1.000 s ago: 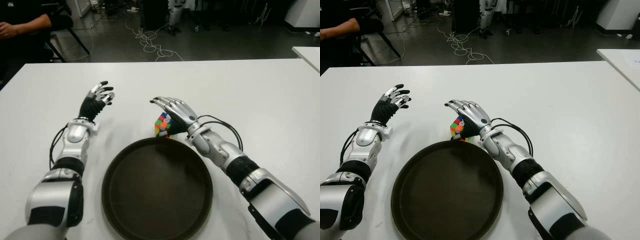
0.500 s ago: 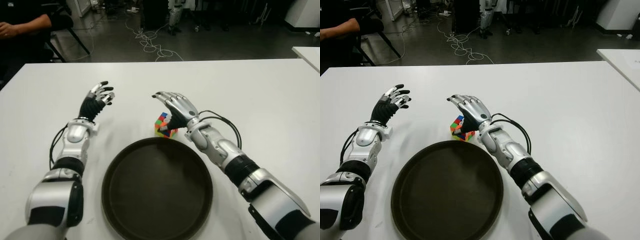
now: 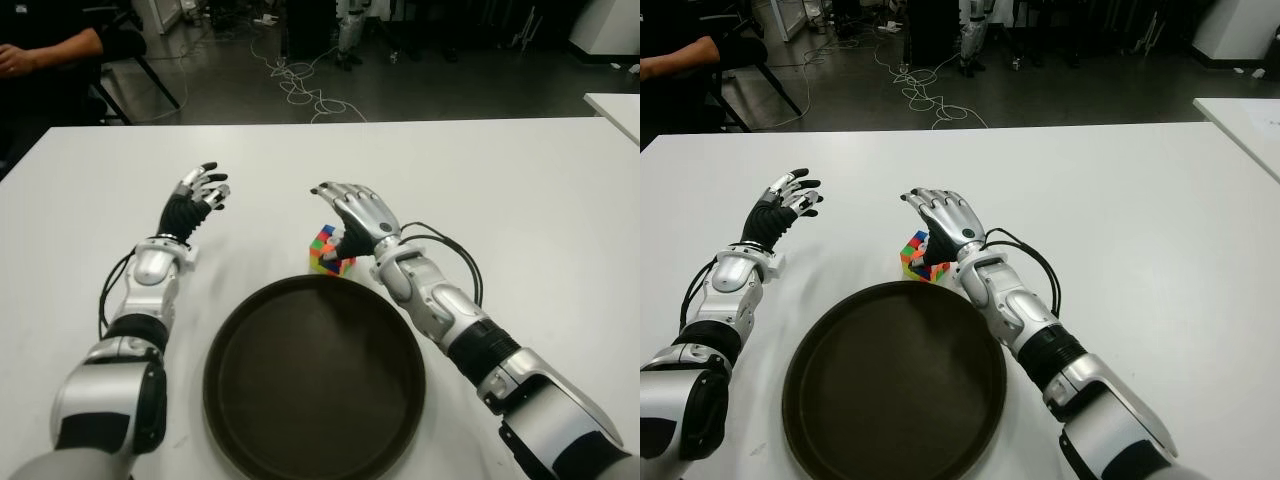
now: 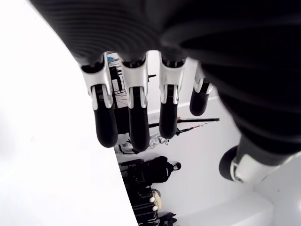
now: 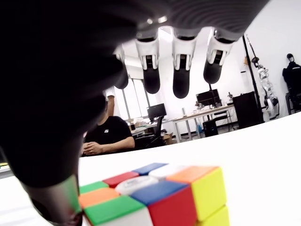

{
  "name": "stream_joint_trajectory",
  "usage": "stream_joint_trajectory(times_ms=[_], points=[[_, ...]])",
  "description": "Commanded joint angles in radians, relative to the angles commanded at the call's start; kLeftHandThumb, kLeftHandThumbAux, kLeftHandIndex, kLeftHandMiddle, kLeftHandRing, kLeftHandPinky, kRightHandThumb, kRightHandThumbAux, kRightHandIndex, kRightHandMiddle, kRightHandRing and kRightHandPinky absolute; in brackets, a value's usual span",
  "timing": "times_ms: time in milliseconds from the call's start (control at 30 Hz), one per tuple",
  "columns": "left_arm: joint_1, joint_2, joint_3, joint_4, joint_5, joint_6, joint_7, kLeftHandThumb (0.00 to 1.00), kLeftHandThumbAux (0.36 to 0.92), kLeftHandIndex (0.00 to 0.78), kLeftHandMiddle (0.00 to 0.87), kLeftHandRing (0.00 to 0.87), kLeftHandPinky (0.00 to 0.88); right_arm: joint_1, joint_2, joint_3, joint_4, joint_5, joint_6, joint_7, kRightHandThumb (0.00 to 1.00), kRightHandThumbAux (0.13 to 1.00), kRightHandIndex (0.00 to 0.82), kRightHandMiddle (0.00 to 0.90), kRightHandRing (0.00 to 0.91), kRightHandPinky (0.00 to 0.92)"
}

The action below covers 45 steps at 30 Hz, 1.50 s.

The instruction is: Pick up the Rubik's Cube and put it in the plate

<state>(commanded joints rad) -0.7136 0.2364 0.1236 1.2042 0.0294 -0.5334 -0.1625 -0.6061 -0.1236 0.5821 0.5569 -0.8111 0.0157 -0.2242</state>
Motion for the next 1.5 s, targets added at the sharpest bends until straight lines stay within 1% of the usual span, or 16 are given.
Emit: stream_joint_trajectory(times_ms=[200, 333, 633, 833, 1067, 1267, 1500], points=[[0.001, -0.001, -0.001, -0.001, 0.000, -0.005, 0.001, 0.140, 0.555, 0.135, 0.216, 0.259, 0.313, -0.005, 0.007, -0.003, 0.011, 0.000, 0.018, -0.006, 0.000, 0.798, 0.097, 0.119, 0.138, 0.151], [0.002, -0.002, 0.001, 0.000, -0.004, -0.005, 0.001, 0.153, 0.576, 0.141, 0.223, 0.265, 0.316, -0.006, 0.011, -0.004, 0.016, 0.001, 0.026, -0.012, 0.000, 0.794, 0.103, 0.121, 0.140, 0.151], [0.001, -0.005, 0.006, -0.001, -0.013, 0.000, -0.009, 0.163, 0.594, 0.143, 0.225, 0.265, 0.313, -0.011, 0.013, -0.010, 0.035, 0.012, 0.014, -0.024, 0.000, 0.793, 0.109, 0.126, 0.145, 0.160], [0.003, -0.004, 0.005, -0.003, -0.011, -0.003, -0.006, 0.160, 0.581, 0.137, 0.220, 0.264, 0.320, -0.017, 0.016, -0.013, 0.053, 0.014, 0.008, -0.035, 0.000, 0.796, 0.115, 0.132, 0.155, 0.173], [0.003, -0.004, 0.003, -0.002, -0.008, -0.004, -0.001, 0.160, 0.578, 0.138, 0.229, 0.274, 0.327, -0.022, 0.020, -0.018, 0.073, 0.022, 0.002, -0.037, 0.000, 0.789, 0.118, 0.137, 0.159, 0.179], [0.003, -0.004, 0.003, -0.003, -0.008, -0.002, 0.001, 0.168, 0.588, 0.138, 0.227, 0.268, 0.317, -0.023, 0.024, -0.021, 0.089, 0.031, -0.013, -0.031, 0.000, 0.790, 0.113, 0.128, 0.152, 0.173], [0.004, -0.005, 0.003, -0.002, -0.007, -0.003, 0.007, 0.174, 0.595, 0.137, 0.226, 0.262, 0.314, -0.026, 0.022, -0.015, 0.117, 0.059, -0.069, 0.013, 0.000, 0.792, 0.101, 0.115, 0.137, 0.165]])
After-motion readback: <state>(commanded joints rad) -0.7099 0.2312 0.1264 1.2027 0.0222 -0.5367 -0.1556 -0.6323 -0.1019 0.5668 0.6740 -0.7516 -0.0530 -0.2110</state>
